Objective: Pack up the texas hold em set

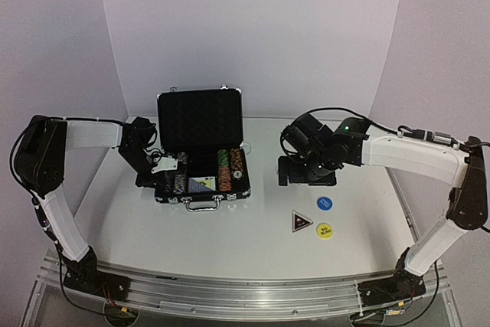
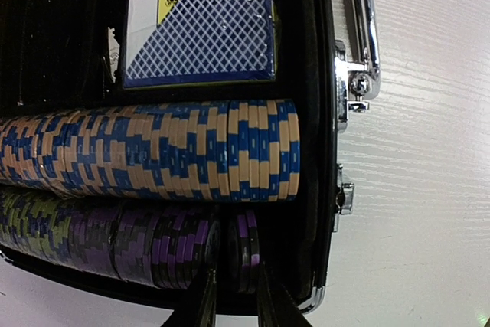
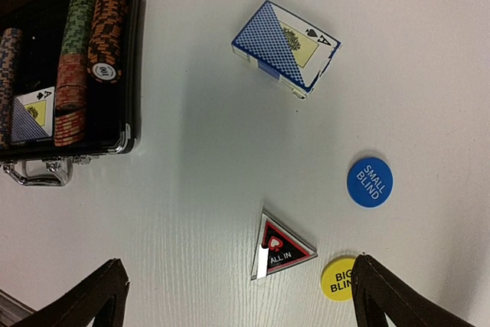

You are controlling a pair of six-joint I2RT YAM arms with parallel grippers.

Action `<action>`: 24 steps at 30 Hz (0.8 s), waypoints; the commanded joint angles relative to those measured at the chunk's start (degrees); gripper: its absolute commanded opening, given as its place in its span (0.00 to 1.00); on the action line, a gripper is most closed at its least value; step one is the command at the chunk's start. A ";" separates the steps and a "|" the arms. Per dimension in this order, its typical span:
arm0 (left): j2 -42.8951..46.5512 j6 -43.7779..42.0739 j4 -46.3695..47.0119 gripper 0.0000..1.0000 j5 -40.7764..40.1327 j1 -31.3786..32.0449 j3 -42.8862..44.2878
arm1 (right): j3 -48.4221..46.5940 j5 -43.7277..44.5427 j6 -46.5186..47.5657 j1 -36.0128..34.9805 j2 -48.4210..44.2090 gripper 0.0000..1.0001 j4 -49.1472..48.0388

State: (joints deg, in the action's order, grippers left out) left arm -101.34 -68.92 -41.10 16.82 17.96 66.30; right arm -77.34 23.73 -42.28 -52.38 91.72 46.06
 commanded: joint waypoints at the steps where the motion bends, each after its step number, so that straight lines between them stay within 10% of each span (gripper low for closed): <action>1: 1.24 0.35 -3.52 0.18 2.32 0.02 4.30 | -0.88 -0.32 -0.33 0.26 -1.10 0.98 0.84; 16: 7.84 -2.40 -10.59 0.19 7.75 -0.10 6.07 | -1.02 -1.03 1.06 0.24 -0.74 0.98 0.82; 18: 8.50 -1.66 -10.90 0.29 8.20 -0.06 7.25 | -0.94 -1.08 1.27 0.29 -0.76 0.98 0.79; 22: 9.96 2.84 -7.11 0.96 7.74 -0.51 8.74 | -0.40 -1.12 1.83 0.27 -0.79 0.98 0.79; 24: 11.08 7.95 0.31 0.99 6.36 -1.17 8.51 | -0.14 -1.18 2.16 0.25 -0.80 0.98 0.80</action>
State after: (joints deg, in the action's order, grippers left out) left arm -93.84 -68.38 -49.57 22.92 17.84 72.39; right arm -77.34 23.10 -41.18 -52.38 91.72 46.24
